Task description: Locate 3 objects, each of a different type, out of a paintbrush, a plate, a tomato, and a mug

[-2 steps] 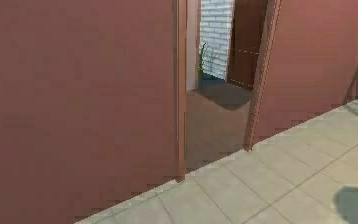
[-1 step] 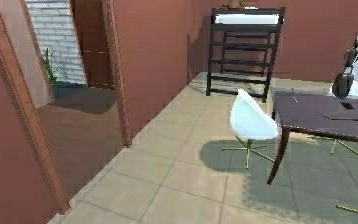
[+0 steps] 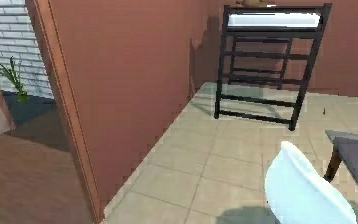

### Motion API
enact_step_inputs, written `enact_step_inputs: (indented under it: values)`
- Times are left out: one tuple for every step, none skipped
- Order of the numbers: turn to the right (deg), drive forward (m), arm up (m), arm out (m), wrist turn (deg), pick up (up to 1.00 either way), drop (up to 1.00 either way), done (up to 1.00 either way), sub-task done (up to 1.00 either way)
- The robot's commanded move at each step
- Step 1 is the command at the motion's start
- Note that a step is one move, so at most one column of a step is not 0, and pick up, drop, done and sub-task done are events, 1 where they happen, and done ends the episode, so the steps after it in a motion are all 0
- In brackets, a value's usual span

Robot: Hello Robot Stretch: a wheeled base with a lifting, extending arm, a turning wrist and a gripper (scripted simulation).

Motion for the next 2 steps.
enact_step_inputs:
  values:
    - [0.0,0.85,0.00,0.00,0.0,0.00,0.00,0.00,0.00]
    - [39.0,0.00,0.00,0.00,0.0,0.00,0.00,0.00,0.00]
